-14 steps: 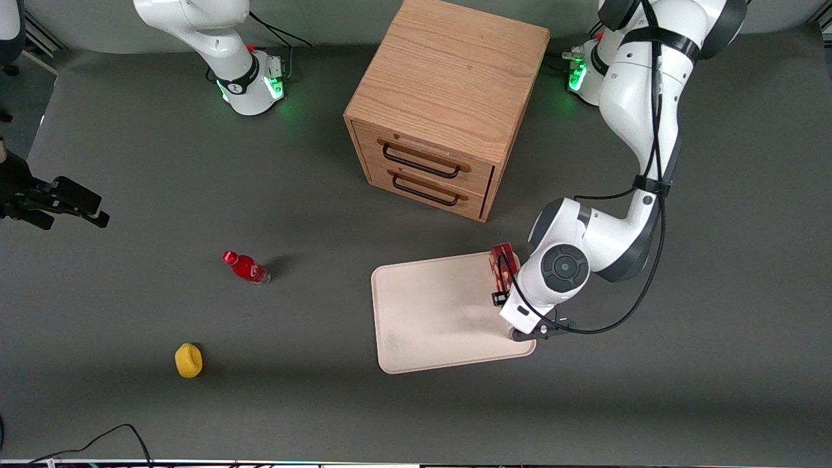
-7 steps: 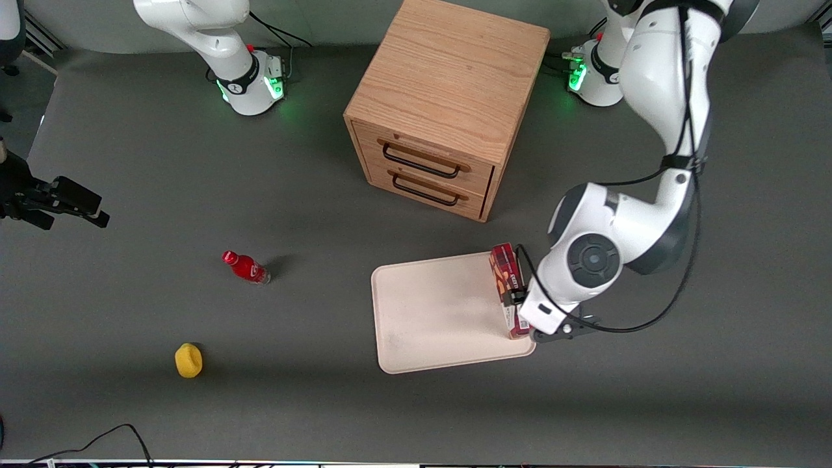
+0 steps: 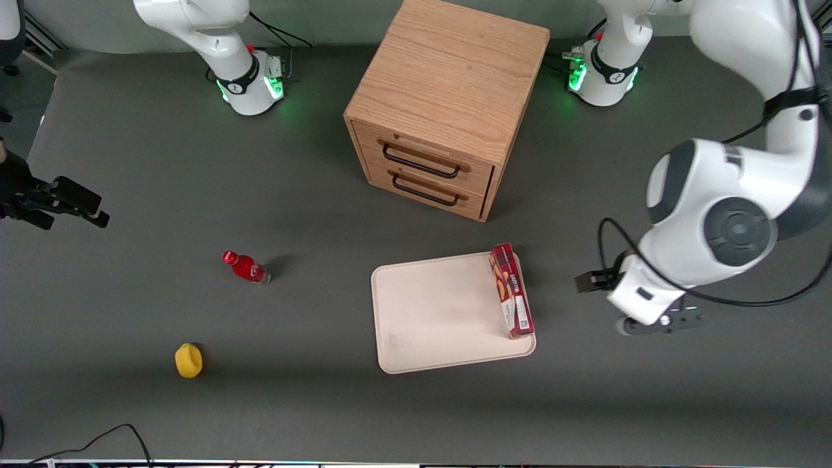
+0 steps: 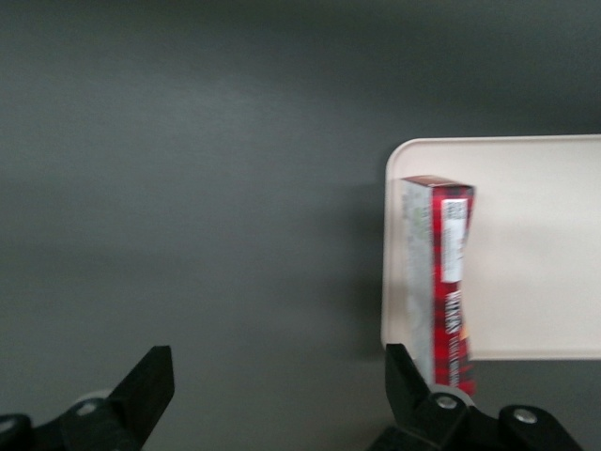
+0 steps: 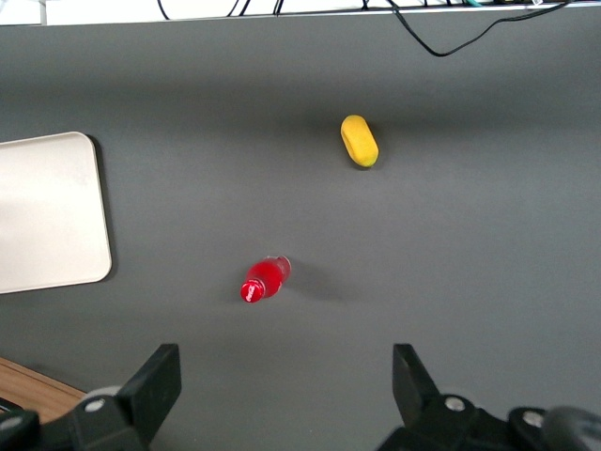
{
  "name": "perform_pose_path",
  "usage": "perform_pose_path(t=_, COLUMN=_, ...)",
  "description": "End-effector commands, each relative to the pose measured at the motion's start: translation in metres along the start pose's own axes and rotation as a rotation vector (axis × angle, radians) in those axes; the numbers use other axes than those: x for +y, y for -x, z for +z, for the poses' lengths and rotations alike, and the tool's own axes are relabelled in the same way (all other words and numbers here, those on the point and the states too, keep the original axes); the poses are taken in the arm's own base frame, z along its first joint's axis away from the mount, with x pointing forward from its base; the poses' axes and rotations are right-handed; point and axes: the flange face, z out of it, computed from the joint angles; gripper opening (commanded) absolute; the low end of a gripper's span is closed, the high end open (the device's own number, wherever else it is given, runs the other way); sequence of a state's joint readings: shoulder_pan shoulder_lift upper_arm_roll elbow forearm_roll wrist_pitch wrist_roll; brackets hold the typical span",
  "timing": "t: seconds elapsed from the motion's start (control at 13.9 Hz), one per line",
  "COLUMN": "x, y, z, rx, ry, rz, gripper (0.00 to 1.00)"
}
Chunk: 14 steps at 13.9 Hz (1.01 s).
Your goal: Place red cookie box on tray
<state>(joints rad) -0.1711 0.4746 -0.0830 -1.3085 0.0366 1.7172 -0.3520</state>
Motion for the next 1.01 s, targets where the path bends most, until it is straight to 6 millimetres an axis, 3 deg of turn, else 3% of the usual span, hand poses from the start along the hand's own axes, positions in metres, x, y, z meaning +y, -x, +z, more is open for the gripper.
perform_pose_path(t=0.0, x=-0.038, y=0.021, z=-0.016, rx=0.002, ry=-0.052, rz=0.07, gripper=1.0)
perform_pose_path(t=0.36, x=-0.136, y=0.035, z=-0.046, rx=0.008, ry=-0.04, rz=0.166, gripper=1.0)
perform_pose_path(t=0.5, x=-0.153, y=0.043, z=-0.057, rx=0.018, ry=-0.041, rz=0.153, gripper=1.0)
perform_pose_path(t=0.72, x=-0.174, y=0.071, z=-0.071, rx=0.036, ry=-0.042, rz=0.122, gripper=1.0)
perform_pose_path(t=0.94, x=-0.173, y=0.078, z=-0.08, rx=0.039, ry=0.004, rz=0.114, gripper=1.0)
